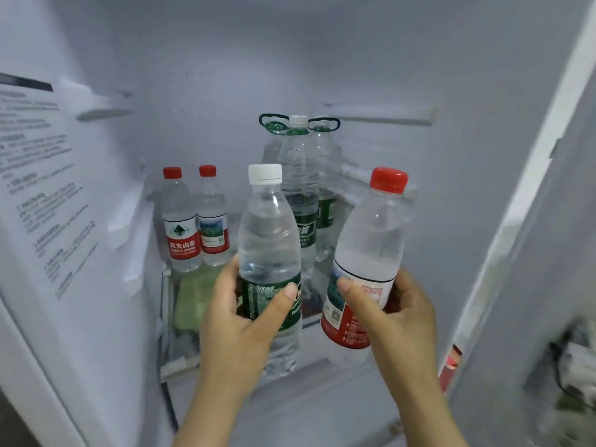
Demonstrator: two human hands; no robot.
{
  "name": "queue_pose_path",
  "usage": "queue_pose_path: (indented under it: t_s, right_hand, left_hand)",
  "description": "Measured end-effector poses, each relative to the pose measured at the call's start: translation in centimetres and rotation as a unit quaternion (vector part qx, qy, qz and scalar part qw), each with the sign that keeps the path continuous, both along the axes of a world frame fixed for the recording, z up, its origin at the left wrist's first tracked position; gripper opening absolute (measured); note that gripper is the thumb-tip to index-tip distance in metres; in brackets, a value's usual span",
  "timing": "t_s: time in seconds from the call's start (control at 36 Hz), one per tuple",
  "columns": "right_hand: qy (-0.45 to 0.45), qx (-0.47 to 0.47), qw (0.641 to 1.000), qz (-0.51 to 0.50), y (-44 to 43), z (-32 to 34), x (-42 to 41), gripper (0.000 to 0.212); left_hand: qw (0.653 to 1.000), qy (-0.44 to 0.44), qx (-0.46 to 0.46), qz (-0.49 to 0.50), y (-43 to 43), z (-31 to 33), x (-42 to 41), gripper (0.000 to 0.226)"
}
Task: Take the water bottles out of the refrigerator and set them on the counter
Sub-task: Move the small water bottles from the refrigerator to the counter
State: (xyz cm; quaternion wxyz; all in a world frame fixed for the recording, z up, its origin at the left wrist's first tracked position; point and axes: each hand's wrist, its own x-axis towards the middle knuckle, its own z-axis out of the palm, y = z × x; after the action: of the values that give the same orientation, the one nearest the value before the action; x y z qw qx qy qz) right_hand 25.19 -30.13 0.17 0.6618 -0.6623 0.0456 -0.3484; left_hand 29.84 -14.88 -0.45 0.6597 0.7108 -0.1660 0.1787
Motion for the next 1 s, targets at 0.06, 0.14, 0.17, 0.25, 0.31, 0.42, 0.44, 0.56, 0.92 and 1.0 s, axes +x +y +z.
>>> queue_pose_path:
  t_s: [0.06,0.14,0.17,0.25,0.31,0.42,0.44,0.56,0.92,1.0]
  right_hand:
    - [-0.009,0.001,1.0,-0.026,-0.8,0.6,-2.0,0.03]
    - [-0.015,-0.007,0.997,-0.072,-2.1,1.4,-5.1,0.028]
    - [-0.016,-0.008,0.996,-0.088,-2.5,1.7,-6.2,0.027]
    - [-0.024,-0.008,0.992,-0.126,-3.7,2.7,-9.4,0.025]
    - [-0.025,-0.005,0.989,-0.142,-4.5,3.3,-11.6,0.024]
    - [-0.024,-0.01,0.985,-0.172,-6.2,4.7,-16.3,0.024]
    - [-0.023,-0.014,0.983,-0.181,-6.6,5.0,-17.5,0.024]
    - [-0.018,-0.025,0.975,-0.221,-8.3,5.8,-22.5,0.023]
    - [-0.011,-0.017,0.916,-0.401,-12.1,6.3,-37.0,0.047]
    - [-0.011,-0.015,0.891,-0.453,-12.5,6.5,-39.7,0.043]
  left_hand:
    - [0.999,0.0,-0.007,-0.036,-1.1,0.3,-1.1,0.055]
    - [0.995,-0.004,-0.015,-0.097,-3.0,1.0,-3.1,0.052]
    - [0.993,-0.009,-0.019,-0.117,-3.8,1.4,-3.9,0.049]
    - [0.984,-0.021,-0.043,-0.171,-5.8,2.5,-6.4,0.044]
    - [0.978,-0.03,-0.055,-0.2,-7.0,3.2,-8.0,0.045]
    - [0.963,-0.027,-0.083,-0.255,-9.5,4.4,-11.4,0.042]
    - [0.957,-0.025,-0.093,-0.272,-10.2,4.7,-12.3,0.042]
    - [0.934,-0.031,-0.112,-0.338,-12.7,5.6,-16.4,0.041]
    - [0.865,-0.04,-0.079,-0.495,-21.3,6.4,-27.7,0.046]
    - [0.836,-0.022,-0.084,-0.542,-23.6,6.5,-29.7,0.044]
